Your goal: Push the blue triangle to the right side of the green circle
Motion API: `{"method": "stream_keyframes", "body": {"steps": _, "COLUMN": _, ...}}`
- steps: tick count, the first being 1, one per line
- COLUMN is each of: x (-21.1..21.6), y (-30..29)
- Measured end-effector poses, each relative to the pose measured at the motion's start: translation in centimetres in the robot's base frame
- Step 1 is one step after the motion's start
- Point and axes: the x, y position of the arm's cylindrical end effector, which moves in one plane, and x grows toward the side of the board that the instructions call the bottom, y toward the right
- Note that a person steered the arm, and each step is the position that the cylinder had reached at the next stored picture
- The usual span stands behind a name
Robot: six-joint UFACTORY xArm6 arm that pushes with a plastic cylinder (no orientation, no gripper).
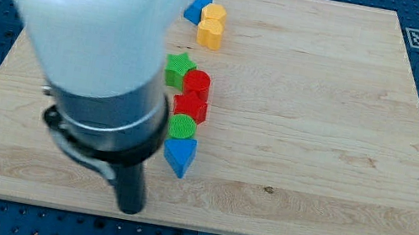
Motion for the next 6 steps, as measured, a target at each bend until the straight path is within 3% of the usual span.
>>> {"method": "stream_keyframes", "body": {"steps": 3, "x": -4.7, "y": 2.1}}
{"method": "stream_keyframes", "body": {"steps": 6, "x": -6.2, "y": 8.1}}
